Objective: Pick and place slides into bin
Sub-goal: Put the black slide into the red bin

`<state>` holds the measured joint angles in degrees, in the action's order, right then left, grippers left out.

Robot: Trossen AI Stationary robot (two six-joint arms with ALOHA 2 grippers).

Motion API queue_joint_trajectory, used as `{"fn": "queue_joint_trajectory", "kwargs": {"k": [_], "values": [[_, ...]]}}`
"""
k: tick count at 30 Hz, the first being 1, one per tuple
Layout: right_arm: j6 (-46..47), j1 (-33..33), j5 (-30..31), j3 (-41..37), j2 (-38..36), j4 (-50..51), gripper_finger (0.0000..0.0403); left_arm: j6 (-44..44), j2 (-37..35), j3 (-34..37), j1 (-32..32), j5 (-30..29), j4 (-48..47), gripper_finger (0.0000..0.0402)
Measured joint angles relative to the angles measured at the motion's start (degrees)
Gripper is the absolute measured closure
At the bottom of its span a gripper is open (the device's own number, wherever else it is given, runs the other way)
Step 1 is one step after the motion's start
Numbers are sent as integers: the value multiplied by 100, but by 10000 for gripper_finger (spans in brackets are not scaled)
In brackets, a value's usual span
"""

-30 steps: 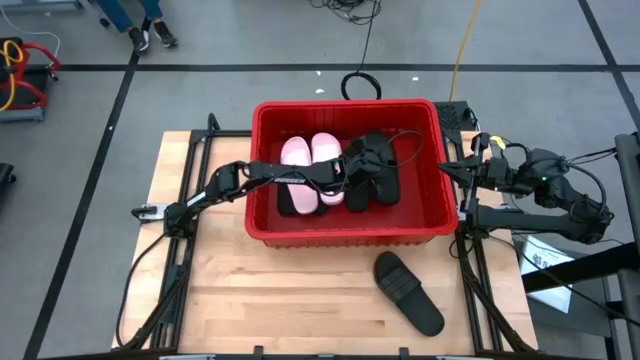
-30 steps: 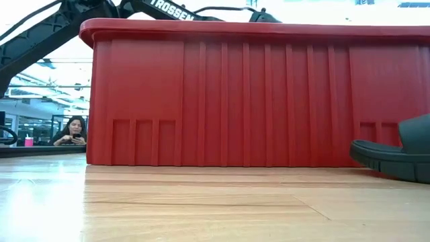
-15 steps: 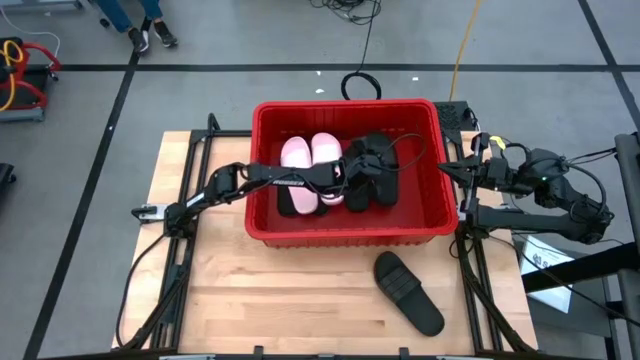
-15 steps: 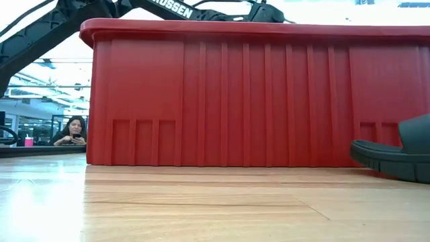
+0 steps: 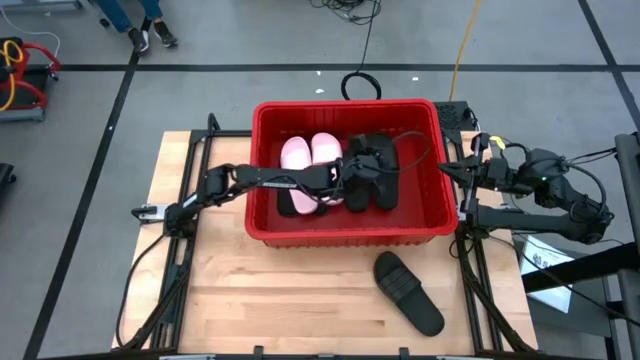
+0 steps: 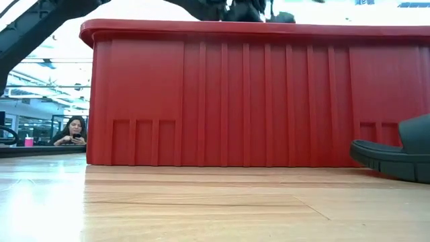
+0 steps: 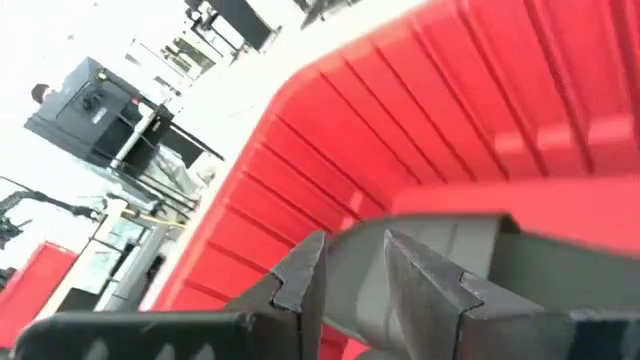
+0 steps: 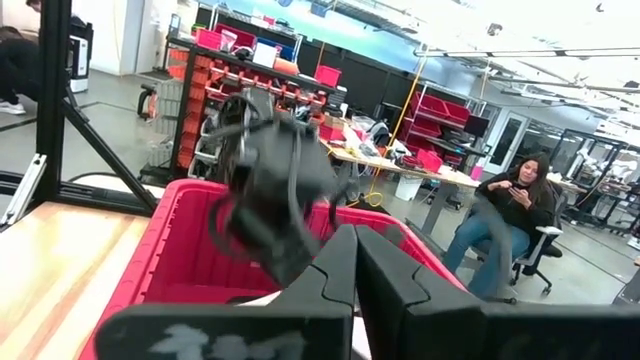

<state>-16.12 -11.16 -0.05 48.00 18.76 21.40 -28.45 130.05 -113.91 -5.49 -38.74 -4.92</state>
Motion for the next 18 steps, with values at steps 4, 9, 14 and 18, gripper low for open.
{"fn": "queue_joint_trajectory", "kwargs": {"k": [4, 9, 14, 18], "values": [[1, 2, -5, 1, 0, 47, 403, 357, -485, 0, 98, -21, -127, 289], [-95, 1, -127, 1, 0, 136, 403, 498, -1112, -7, 230, -59, -738, 289], [-265, 0, -888, 1, 0, 166, 403, 1124, -1726, -7, 420, -104, -1653, 289], [-265, 0, -1656, 1, -8, 245, 403, 1681, -2110, -8, 694, -283, -2288, 289]]}}
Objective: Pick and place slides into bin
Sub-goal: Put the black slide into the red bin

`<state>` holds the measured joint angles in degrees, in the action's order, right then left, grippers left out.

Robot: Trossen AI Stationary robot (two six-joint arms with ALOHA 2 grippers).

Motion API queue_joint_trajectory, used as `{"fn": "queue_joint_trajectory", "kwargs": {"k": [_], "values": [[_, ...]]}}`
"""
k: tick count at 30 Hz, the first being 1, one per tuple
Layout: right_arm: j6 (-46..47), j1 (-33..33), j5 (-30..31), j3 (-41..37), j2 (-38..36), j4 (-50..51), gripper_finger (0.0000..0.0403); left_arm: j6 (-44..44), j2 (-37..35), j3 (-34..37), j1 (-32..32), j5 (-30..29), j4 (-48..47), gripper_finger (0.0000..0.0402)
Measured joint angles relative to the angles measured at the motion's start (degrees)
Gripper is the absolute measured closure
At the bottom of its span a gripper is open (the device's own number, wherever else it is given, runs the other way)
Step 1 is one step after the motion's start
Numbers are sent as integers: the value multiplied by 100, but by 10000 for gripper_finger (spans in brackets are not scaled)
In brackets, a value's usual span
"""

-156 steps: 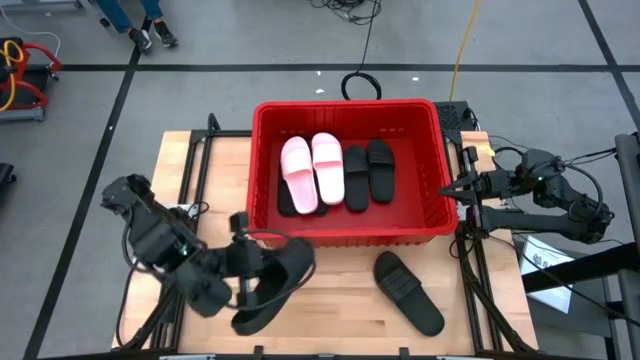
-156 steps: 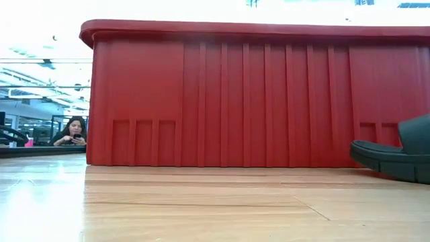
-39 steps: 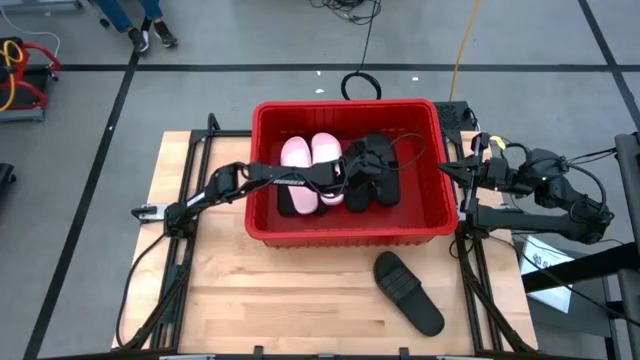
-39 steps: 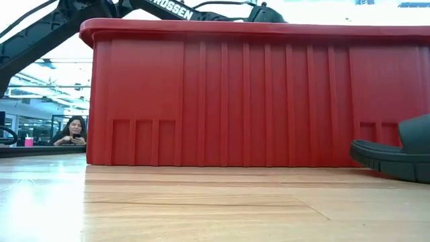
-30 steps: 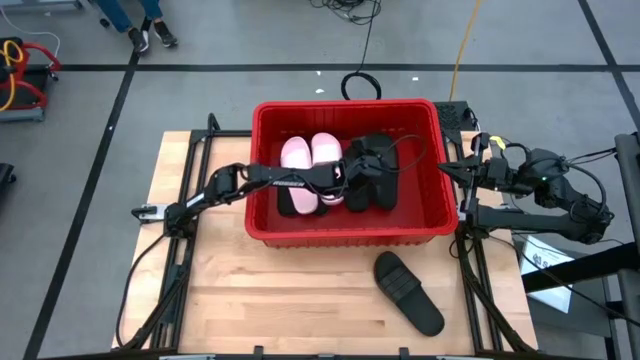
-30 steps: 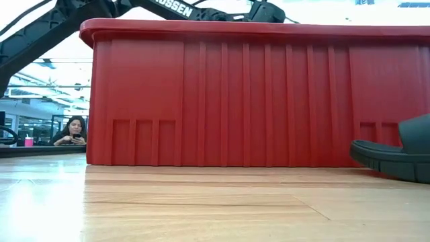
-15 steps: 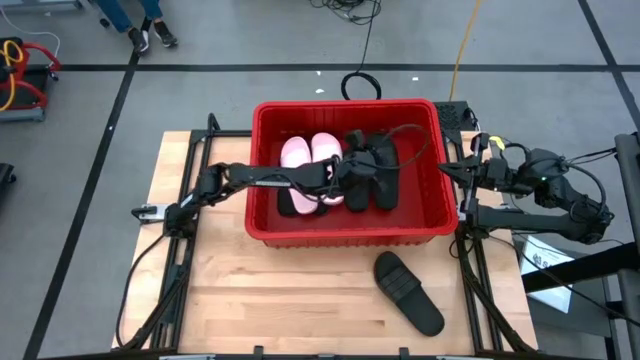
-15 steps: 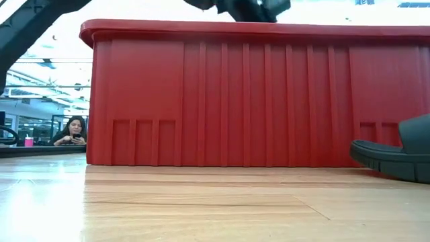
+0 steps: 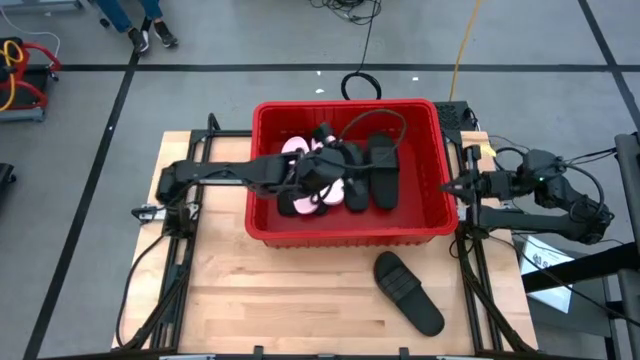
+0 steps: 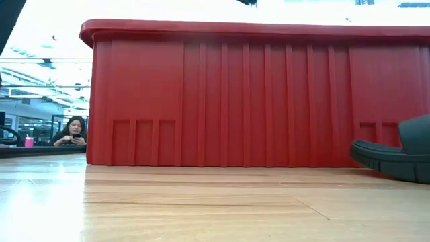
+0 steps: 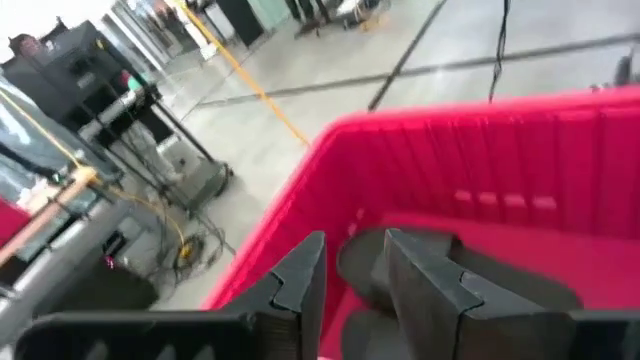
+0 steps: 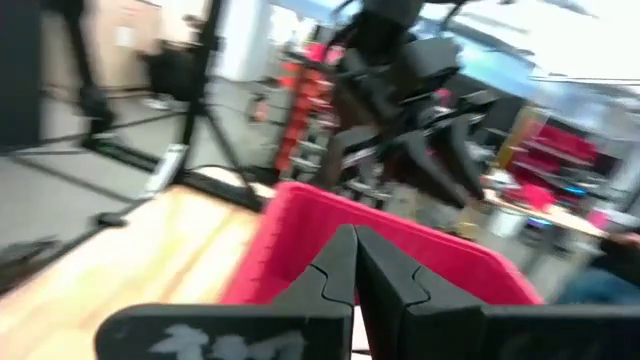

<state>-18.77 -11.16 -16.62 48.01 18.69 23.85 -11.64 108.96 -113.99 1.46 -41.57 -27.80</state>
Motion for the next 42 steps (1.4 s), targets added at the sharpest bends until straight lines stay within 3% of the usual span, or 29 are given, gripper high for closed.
{"fn": "queue_joint_trajectory", "kwargs": {"k": [10, 13, 22, 26, 32, 42], "values": [[519, 1, -1871, 4, -170, 436, 403, 958, -621, -1, 928, -564, -807, 289], [676, 2, -2138, 49, -250, 509, 403, 1253, -734, 8, 1188, -824, -1045, 289], [262, 0, -1942, 883, -34, 730, 403, 1882, -818, 2, 1787, -1085, -972, 289], [-429, 0, -1818, 1374, 311, 1811, 403, 1938, -818, 2, 2016, -1356, -952, 289], [-1073, 0, -1071, 2378, 936, 3689, 403, 1995, -883, 2, 2318, -1450, -891, 289], [-1121, 2, -1056, 2716, 1514, 4177, 403, 1926, -1104, 10, 2673, -1701, -899, 289]]}}
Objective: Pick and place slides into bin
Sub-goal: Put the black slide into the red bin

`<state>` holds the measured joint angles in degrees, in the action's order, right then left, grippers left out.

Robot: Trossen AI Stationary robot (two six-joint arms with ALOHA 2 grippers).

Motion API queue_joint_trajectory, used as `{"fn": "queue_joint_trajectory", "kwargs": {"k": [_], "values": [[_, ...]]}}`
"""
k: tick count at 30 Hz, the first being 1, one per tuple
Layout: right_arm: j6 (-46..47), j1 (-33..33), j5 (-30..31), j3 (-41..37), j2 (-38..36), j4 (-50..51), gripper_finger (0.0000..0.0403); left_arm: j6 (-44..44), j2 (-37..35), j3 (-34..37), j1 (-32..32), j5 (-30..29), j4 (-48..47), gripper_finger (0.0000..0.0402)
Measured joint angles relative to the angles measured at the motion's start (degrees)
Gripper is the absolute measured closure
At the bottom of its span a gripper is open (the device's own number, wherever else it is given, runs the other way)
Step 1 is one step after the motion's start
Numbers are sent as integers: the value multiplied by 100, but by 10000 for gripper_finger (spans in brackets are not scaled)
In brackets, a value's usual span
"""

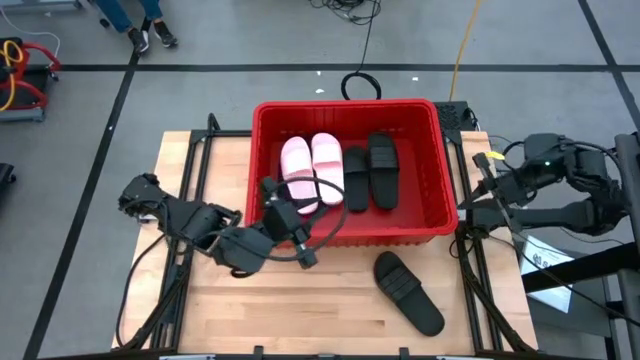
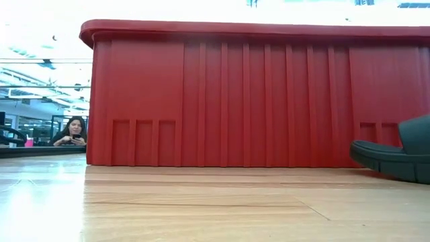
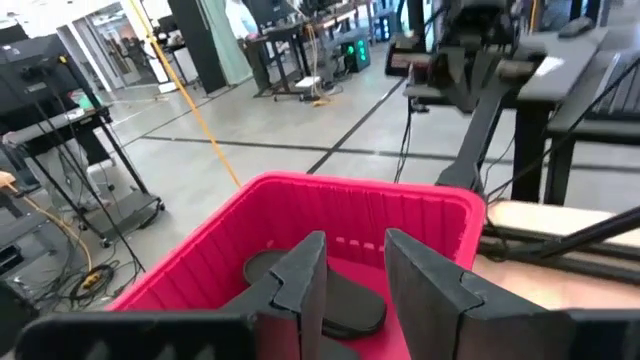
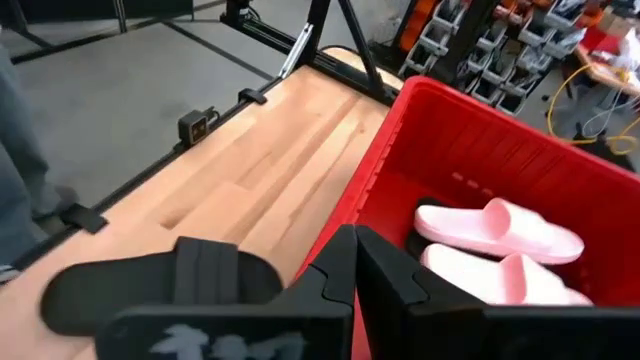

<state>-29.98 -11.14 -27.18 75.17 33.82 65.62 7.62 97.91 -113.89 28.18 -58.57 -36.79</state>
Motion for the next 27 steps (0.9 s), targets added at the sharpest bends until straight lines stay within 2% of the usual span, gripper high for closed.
{"fn": "queue_joint_trajectory", "kwargs": {"k": [7, 11, 17, 22, 27], "values": [[-502, 64, 9, 3, 710, -237, 403, -19, -149, -7, 147, -118, -43, 289], [-650, 543, 6, 3, 1048, -238, 403, -37, -210, -7, 262, -271, -202, 289], [-411, 1762, 119, 0, 1430, -290, 403, -23, -300, -7, 310, -362, -424, 289], [342, 3078, 1133, -2, 1841, -213, 403, -167, -326, -7, 276, -363, -430, 289], [1294, 4465, 1889, -2, 2187, -183, 403, -417, -320, -7, 271, -349, -473, 289]]}}
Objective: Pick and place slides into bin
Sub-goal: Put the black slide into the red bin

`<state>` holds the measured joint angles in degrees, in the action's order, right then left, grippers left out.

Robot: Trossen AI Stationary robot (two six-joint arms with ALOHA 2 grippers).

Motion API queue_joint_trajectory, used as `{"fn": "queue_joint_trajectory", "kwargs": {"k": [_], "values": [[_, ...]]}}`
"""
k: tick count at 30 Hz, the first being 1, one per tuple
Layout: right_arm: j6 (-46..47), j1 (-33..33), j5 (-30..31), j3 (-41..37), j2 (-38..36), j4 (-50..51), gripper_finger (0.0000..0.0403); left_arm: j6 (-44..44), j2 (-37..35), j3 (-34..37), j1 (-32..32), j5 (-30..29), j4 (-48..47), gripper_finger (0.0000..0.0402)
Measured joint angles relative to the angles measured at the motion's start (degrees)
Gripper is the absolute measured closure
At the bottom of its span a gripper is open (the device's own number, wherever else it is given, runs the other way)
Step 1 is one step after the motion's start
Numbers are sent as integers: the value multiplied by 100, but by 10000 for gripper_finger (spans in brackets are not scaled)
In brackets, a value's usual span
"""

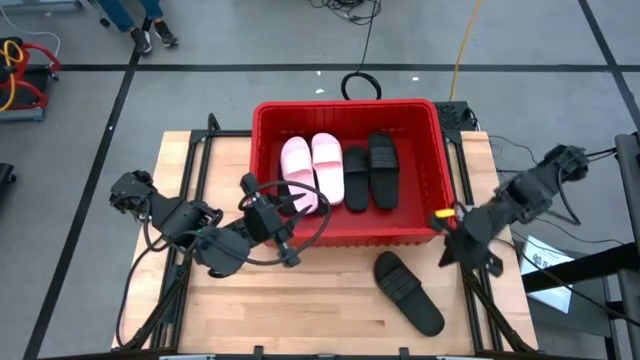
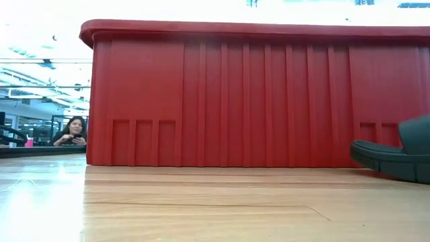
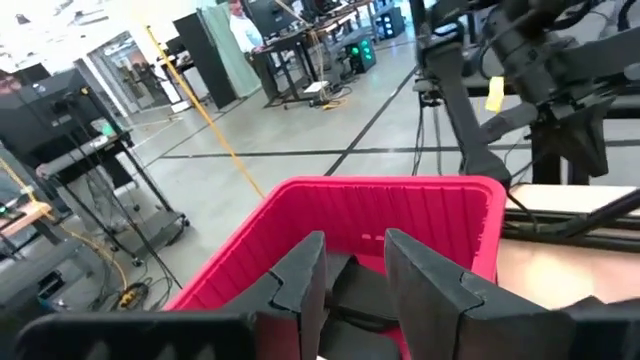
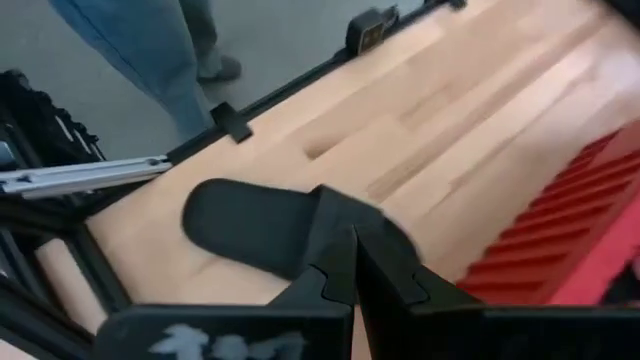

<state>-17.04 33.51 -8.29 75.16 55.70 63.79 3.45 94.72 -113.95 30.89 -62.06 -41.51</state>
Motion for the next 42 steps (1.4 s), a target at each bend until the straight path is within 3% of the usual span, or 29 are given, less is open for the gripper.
{"fn": "queue_joint_trajectory", "kwargs": {"k": [5, 14, 23, 28, 35, 42], "values": [[1564, 1123, 834, 0, 331, 226, 403, -46, 2, 0, 37, 56, -145, 289], [3074, 2380, 1103, 0, 1282, 250, 403, -10, 2, 0, 117, 321, -582, 289], [3448, 2928, 2468, -2, 2136, 288, 403, -48, 4, 0, 114, 822, -731, 289], [3537, 3113, 2817, -2, 2696, 296, 403, -130, 4, 0, 151, 855, -859, 289], [3344, 3161, 3335, -4, 3419, 216, 403, -51, 4, 0, 155, 1687, -875, 289], [3129, 3095, 3468, -4, 3810, -285, 402, -28, 4, 0, 153, 1709, -942, 289]]}}
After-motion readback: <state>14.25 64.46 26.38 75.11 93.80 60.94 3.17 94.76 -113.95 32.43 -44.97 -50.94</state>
